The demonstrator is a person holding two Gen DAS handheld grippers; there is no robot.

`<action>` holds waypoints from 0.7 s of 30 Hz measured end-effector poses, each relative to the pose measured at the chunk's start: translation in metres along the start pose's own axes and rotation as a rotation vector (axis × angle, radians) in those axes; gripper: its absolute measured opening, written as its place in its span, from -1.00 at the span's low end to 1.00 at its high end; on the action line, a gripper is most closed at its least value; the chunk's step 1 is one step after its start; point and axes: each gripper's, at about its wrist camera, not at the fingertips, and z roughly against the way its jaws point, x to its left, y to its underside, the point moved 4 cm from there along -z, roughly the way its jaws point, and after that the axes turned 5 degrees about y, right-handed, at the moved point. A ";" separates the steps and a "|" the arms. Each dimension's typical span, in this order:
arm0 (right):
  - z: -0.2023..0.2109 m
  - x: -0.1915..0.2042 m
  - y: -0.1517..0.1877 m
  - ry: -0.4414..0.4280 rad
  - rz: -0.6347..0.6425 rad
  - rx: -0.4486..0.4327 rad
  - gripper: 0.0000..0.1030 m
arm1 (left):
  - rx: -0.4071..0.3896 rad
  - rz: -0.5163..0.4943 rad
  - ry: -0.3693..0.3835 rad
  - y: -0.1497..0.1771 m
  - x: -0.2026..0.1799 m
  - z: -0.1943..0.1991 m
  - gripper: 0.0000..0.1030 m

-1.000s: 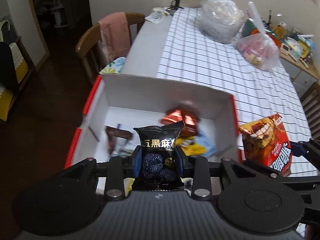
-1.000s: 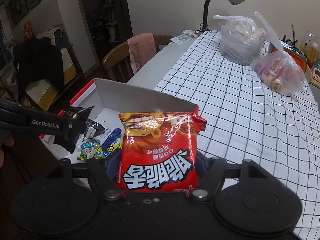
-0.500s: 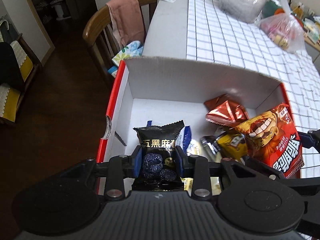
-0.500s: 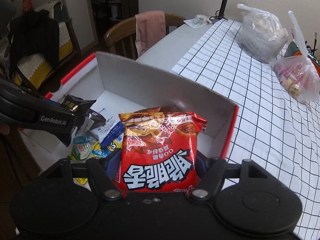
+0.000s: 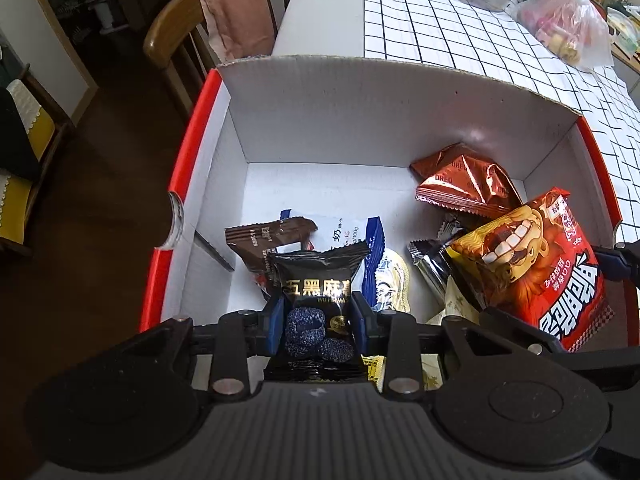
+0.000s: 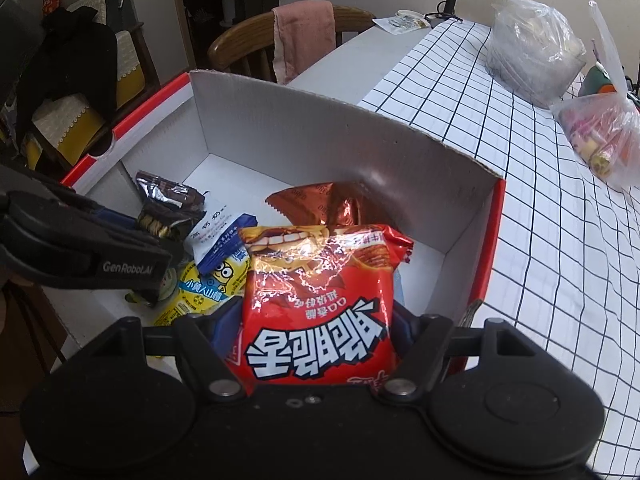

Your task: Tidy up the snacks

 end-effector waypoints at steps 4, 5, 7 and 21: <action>0.000 0.000 0.002 -0.005 -0.004 0.000 0.41 | -0.007 0.001 0.001 0.006 0.000 -0.001 -0.34; 0.000 0.000 0.002 -0.007 -0.005 -0.003 0.41 | -0.011 0.001 0.002 0.008 0.000 0.000 -0.34; 0.003 0.000 0.003 -0.007 -0.010 -0.009 0.41 | -0.019 0.007 0.006 0.010 -0.001 0.004 -0.17; 0.051 -0.018 0.007 -0.056 -0.083 -0.109 0.66 | -0.150 0.039 0.056 0.017 0.001 0.047 0.21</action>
